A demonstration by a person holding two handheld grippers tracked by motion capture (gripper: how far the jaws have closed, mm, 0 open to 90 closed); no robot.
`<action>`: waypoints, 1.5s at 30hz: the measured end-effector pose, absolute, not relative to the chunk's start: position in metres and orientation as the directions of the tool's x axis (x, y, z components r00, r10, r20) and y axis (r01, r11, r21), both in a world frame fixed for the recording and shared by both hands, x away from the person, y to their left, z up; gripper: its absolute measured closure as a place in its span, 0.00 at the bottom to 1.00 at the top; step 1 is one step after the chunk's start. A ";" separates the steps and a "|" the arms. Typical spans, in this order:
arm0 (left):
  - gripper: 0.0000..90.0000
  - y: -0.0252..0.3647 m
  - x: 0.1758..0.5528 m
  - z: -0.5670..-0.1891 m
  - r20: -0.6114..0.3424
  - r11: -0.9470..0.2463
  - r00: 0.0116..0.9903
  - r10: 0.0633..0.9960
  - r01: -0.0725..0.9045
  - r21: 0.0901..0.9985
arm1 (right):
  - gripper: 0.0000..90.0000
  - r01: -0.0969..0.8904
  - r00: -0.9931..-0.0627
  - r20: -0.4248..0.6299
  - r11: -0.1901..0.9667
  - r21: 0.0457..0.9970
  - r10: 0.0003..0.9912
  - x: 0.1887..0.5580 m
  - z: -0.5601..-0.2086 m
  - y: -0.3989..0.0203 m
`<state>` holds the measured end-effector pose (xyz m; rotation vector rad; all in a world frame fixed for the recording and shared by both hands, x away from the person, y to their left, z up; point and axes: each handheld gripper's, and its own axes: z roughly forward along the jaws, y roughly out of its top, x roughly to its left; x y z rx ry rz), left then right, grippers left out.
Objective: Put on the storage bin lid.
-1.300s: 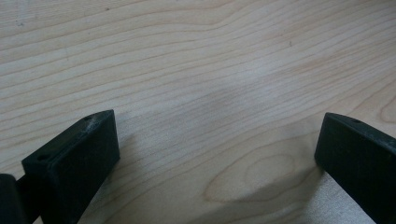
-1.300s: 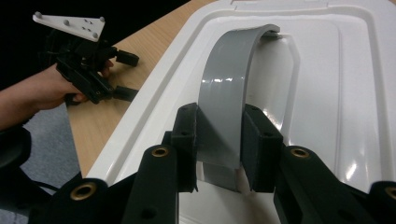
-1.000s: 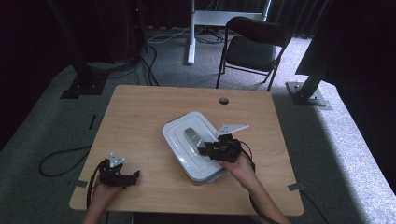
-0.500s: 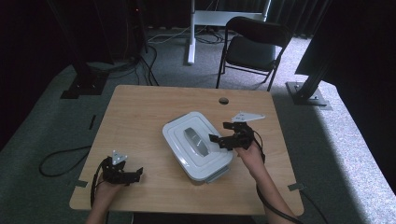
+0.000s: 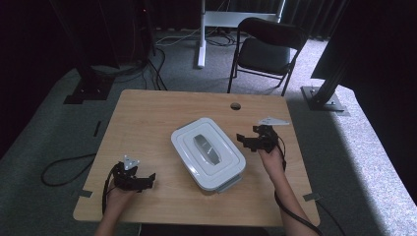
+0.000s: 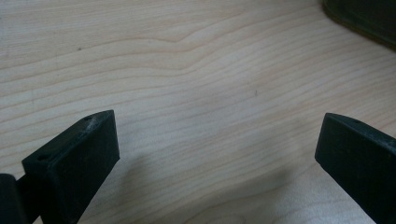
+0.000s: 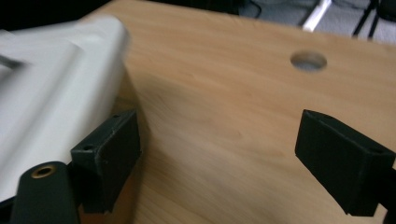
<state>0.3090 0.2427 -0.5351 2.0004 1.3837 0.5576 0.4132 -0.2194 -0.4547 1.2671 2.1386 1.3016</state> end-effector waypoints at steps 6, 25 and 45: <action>0.00 0.236 0.314 -0.534 -0.012 -0.245 0.357 0.934 0.664 0.707 | 0.15 0.580 -0.527 0.170 0.207 0.788 0.833 0.419 -0.493 -0.224; 0.00 0.192 0.337 -0.530 0.003 -0.274 0.387 0.922 0.648 0.711 | 0.15 0.632 -0.597 0.247 0.257 0.731 0.763 0.410 -0.530 -0.205; 0.00 0.184 0.343 -0.527 0.002 -0.287 0.411 0.912 0.634 0.718 | 0.20 0.593 -0.697 0.262 0.330 0.735 0.668 0.383 -0.535 -0.187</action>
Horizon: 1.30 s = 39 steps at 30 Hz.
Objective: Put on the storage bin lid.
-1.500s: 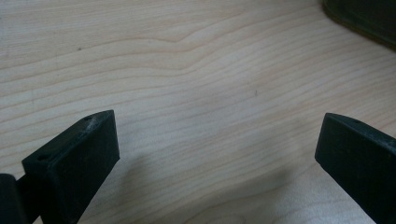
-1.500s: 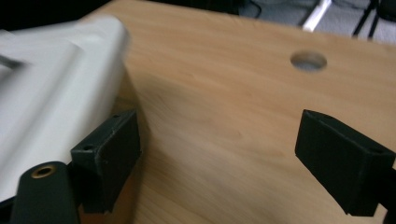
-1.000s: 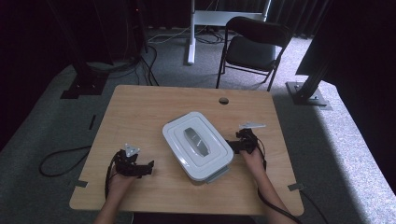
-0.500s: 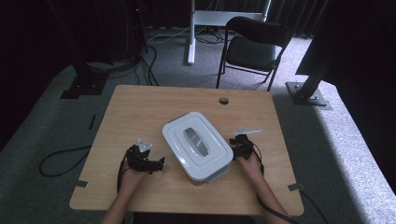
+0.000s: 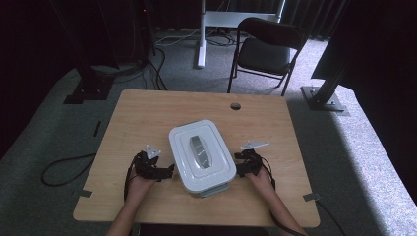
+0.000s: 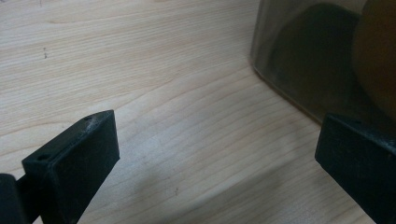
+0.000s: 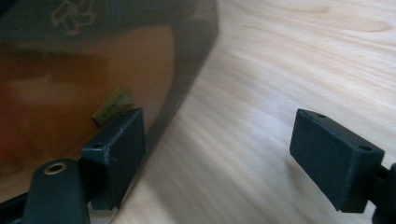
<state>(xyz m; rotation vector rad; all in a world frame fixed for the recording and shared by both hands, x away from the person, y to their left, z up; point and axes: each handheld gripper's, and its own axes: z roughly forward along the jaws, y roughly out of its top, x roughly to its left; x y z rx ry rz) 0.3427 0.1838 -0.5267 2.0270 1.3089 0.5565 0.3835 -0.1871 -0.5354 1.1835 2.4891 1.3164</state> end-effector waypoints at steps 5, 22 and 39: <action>0.00 0.186 0.344 -0.527 -0.002 -0.290 0.418 0.909 0.633 0.718 | 0.20 0.582 -0.724 0.274 0.349 0.734 0.633 0.379 -0.535 -0.179; 0.00 0.192 0.360 -0.528 0.006 -0.286 0.408 0.913 0.630 0.722 | 0.16 0.577 -0.711 0.238 0.354 0.736 0.662 0.387 -0.532 -0.163; 0.01 0.180 0.362 -0.526 0.048 -0.309 0.408 0.912 0.605 0.734 | 0.18 0.550 -0.727 0.209 0.373 0.747 0.654 0.382 -0.525 -0.165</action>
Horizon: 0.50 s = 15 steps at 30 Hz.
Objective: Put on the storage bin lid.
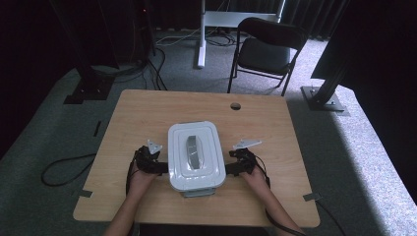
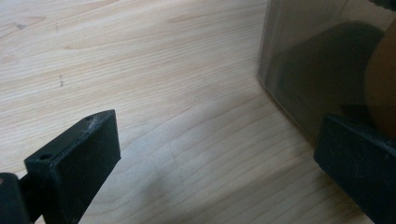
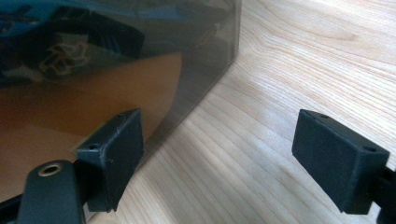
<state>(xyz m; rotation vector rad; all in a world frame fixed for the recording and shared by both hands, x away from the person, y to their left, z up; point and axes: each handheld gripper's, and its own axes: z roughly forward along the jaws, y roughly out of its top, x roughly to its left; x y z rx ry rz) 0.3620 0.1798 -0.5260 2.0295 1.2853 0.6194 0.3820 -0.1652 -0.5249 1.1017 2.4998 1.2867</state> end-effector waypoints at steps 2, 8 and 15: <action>0.01 0.178 0.363 -0.526 0.047 -0.315 0.416 0.908 0.605 0.731 | 0.18 0.550 -0.727 0.213 0.368 0.749 0.653 0.381 -0.526 -0.168; 0.01 0.168 0.365 -0.525 0.049 -0.333 0.439 0.897 0.599 0.728 | 0.18 0.563 -0.716 0.228 0.352 0.748 0.659 0.379 -0.526 -0.178; 0.01 0.156 0.369 -0.525 0.038 -0.338 0.457 0.889 0.597 0.728 | 0.18 0.567 -0.707 0.222 0.350 0.746 0.671 0.375 -0.524 -0.189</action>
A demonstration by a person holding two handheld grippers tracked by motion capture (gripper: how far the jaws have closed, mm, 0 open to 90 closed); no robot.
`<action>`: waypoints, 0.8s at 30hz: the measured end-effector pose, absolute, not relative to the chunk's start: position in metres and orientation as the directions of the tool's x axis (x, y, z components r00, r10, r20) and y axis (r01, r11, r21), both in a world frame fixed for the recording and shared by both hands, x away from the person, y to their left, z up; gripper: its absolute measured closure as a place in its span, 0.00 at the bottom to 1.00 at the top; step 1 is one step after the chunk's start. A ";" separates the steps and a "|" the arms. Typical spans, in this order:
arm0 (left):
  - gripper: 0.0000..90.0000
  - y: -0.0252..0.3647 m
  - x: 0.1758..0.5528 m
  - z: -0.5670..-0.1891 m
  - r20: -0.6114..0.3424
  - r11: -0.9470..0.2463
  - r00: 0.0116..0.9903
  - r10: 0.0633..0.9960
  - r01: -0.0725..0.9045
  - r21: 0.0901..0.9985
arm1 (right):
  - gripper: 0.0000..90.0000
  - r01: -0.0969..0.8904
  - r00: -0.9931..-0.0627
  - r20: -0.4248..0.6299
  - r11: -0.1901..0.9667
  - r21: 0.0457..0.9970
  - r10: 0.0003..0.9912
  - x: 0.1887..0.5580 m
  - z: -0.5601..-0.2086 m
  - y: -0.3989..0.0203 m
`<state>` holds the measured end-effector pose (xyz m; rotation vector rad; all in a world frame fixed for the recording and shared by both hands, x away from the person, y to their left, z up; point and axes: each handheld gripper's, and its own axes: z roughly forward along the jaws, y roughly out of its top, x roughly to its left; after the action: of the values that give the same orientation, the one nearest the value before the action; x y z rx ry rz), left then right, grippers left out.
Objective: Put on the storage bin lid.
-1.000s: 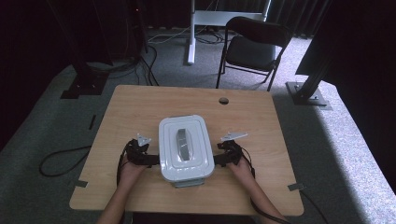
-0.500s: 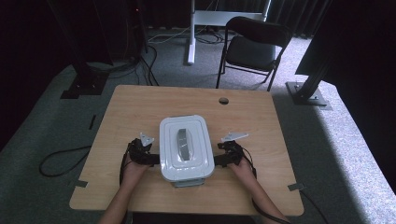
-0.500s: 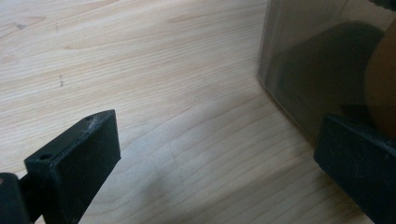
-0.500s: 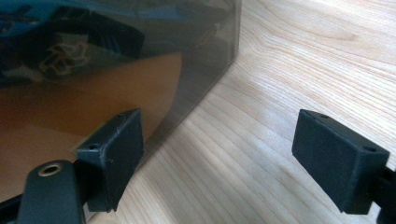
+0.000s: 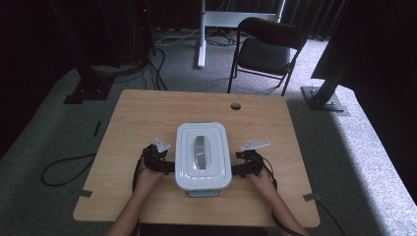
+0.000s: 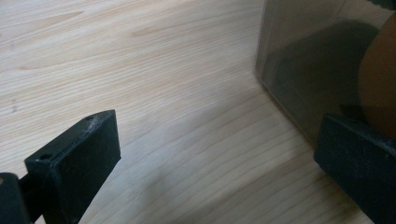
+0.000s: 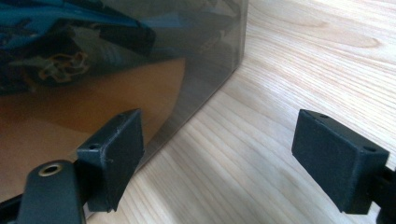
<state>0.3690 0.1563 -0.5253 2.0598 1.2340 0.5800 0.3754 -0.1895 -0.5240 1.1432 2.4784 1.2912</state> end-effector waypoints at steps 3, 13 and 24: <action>0.01 0.151 0.370 -0.526 0.036 -0.346 0.470 0.882 0.593 0.727 | 0.18 0.577 -0.697 0.239 0.331 0.746 0.676 0.373 -0.525 -0.196; 0.01 0.139 0.374 -0.523 0.046 -0.368 0.494 0.868 0.579 0.728 | 0.20 0.582 -0.684 0.246 0.310 0.751 0.687 0.364 -0.528 -0.209; 0.01 0.143 0.375 -0.526 0.030 -0.367 0.508 0.861 0.579 0.728 | 0.19 0.581 -0.689 0.258 0.304 0.755 0.677 0.359 -0.527 -0.209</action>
<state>0.3748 0.1432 -0.5261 2.0845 1.1728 0.5440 0.3589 -0.2090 -0.5268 1.1859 2.4470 1.3438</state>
